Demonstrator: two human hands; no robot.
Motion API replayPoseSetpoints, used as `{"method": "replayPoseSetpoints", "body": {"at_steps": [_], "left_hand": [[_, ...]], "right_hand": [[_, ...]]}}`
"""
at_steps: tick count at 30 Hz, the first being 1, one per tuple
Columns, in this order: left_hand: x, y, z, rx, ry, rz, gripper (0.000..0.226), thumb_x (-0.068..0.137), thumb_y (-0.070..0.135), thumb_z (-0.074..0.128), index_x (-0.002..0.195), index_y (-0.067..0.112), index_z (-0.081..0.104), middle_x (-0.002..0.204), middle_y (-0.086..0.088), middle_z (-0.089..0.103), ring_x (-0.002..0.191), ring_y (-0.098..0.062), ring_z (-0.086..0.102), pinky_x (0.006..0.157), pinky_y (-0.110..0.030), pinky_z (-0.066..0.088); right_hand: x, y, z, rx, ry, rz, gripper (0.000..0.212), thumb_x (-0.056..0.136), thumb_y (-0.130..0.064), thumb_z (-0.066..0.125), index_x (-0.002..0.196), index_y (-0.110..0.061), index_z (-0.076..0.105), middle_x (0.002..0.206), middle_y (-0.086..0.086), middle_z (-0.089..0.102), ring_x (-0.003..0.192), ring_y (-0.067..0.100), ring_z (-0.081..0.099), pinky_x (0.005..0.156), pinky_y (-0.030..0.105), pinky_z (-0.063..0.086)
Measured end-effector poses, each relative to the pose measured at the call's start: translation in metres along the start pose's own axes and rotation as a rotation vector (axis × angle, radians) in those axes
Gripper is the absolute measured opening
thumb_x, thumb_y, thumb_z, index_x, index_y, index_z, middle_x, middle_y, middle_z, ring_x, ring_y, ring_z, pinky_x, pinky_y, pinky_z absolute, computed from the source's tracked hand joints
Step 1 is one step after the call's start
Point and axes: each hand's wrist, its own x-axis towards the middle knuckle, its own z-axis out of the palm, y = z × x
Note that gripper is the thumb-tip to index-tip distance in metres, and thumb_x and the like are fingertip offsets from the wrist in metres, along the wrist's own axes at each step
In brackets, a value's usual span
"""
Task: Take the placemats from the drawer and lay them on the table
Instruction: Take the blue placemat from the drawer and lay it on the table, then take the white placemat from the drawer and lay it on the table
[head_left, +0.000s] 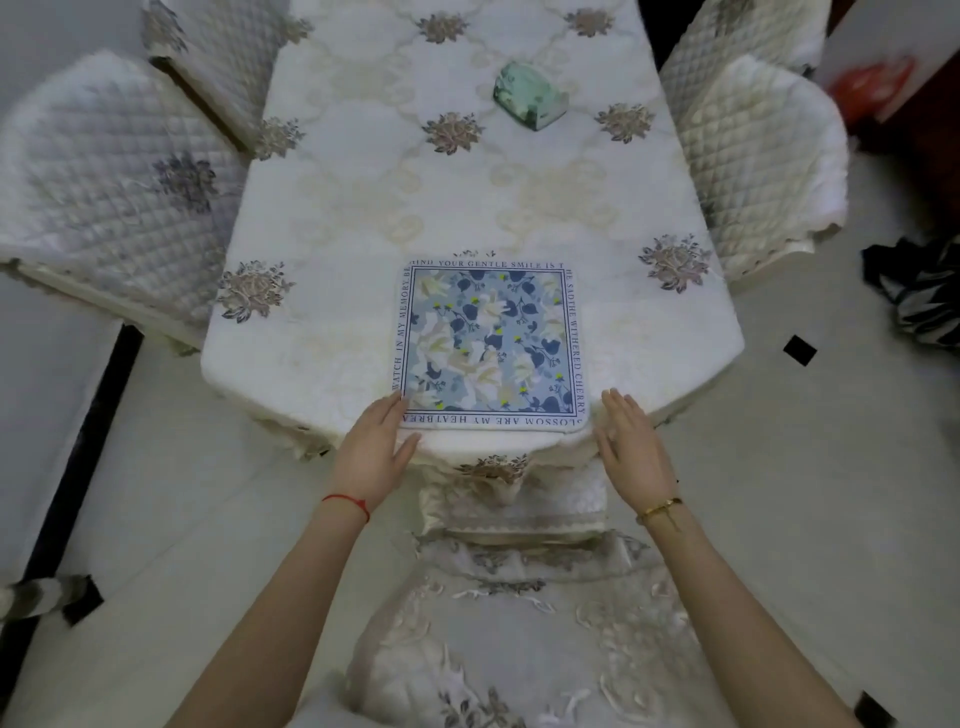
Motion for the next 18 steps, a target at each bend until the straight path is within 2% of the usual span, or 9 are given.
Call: {"method": "replayPoseSetpoints", "body": {"at_steps": [4,6,9,13,18], "left_hand": [[-0.032,0.023,-0.014,0.019,0.07,0.052,0.043,0.091,0.024,0.059,0.131,0.009,0.053,0.128,-0.01,0.059,0.12,-0.027,0.054,0.1,-0.038,0.044],[-0.051,0.034,-0.019,0.032,0.099,0.065,0.038,0.09,0.024,0.06,0.126,0.011,0.057,0.122,-0.008,0.062,0.114,-0.026,0.057,0.095,-0.037,0.047],[-0.08,0.051,-0.026,0.034,0.159,0.053,0.034,0.088,0.021,0.064,0.12,0.011,0.061,0.115,-0.007,0.065,0.106,-0.026,0.061,0.086,-0.035,0.051],[-0.116,0.066,-0.03,0.018,0.197,0.064,0.03,0.085,0.018,0.067,0.114,0.012,0.064,0.108,-0.007,0.067,0.099,-0.027,0.063,0.081,-0.037,0.052],[-0.149,0.081,-0.035,-0.007,0.218,0.117,0.031,0.086,0.019,0.065,0.116,0.012,0.063,0.11,-0.006,0.067,0.101,-0.025,0.062,0.084,-0.038,0.05]], "right_hand": [[-0.031,-0.009,-0.02,0.025,0.103,-0.038,0.044,0.093,-0.016,0.055,0.135,-0.006,0.048,0.137,0.014,0.05,0.126,0.032,0.046,0.105,0.042,0.039],[-0.049,-0.014,-0.027,0.024,0.12,-0.072,0.041,0.091,-0.015,0.057,0.131,-0.006,0.051,0.129,0.014,0.056,0.119,0.032,0.049,0.101,0.043,0.042],[-0.081,-0.018,-0.033,0.008,0.142,-0.096,0.036,0.092,-0.02,0.056,0.126,-0.006,0.053,0.121,0.012,0.059,0.114,0.032,0.051,0.098,0.041,0.042],[-0.122,-0.013,-0.038,-0.008,0.165,-0.121,0.045,0.093,-0.037,0.039,0.124,-0.008,0.055,0.12,0.008,0.06,0.113,0.027,0.051,0.1,0.034,0.037],[-0.175,-0.01,-0.053,-0.004,0.265,-0.092,0.041,0.093,-0.03,0.042,0.123,-0.007,0.056,0.119,0.01,0.061,0.11,0.028,0.053,0.098,0.03,0.034]]}}
